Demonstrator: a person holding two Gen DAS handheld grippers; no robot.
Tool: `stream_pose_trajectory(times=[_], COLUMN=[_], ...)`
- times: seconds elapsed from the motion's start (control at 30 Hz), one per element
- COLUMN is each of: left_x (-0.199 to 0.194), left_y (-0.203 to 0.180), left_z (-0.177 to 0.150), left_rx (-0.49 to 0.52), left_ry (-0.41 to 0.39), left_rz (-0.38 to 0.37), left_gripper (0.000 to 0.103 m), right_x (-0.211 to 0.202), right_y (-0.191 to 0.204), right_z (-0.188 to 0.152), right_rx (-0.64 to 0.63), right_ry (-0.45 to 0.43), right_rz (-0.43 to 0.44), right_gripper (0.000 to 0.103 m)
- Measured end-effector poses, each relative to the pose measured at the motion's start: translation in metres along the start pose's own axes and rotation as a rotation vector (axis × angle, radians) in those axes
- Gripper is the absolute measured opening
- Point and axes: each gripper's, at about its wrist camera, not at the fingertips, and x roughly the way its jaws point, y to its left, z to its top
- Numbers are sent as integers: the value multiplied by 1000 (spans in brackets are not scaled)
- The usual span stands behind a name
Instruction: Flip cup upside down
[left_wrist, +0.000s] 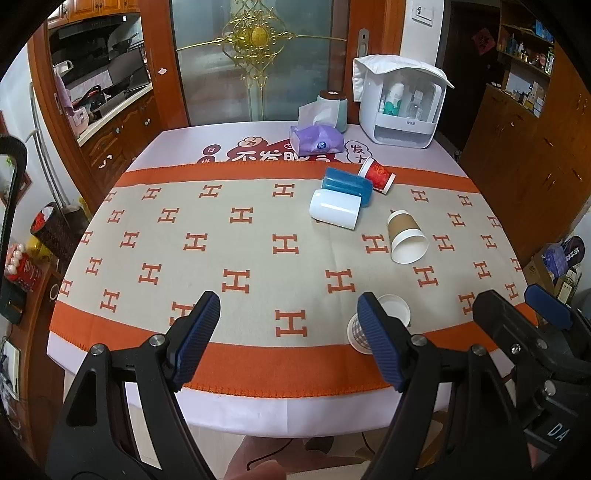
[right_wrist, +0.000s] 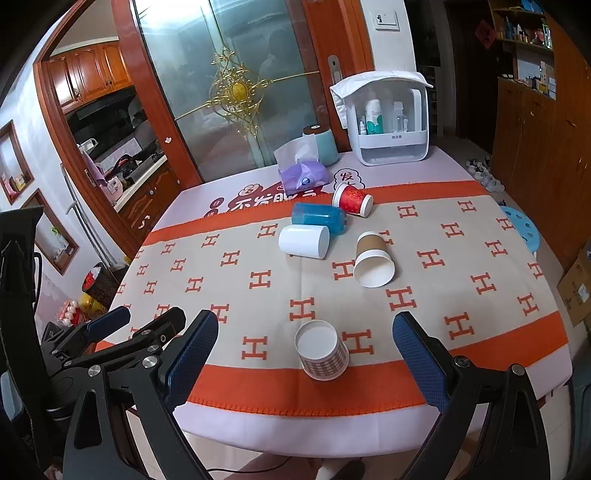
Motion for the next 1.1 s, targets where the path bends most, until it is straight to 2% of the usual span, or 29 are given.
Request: stream_pose_trajectory(times=[1.1], left_x=[7], left_y=[4], left_z=[-10], left_rx=[-10], left_ry=[36], left_rz=[14], left_gripper=[75], right_x=[18], right_y=[-1], right_z=[-13], right_rx=[9], right_ry=[38], right_rz=[10], right_gripper=[96])
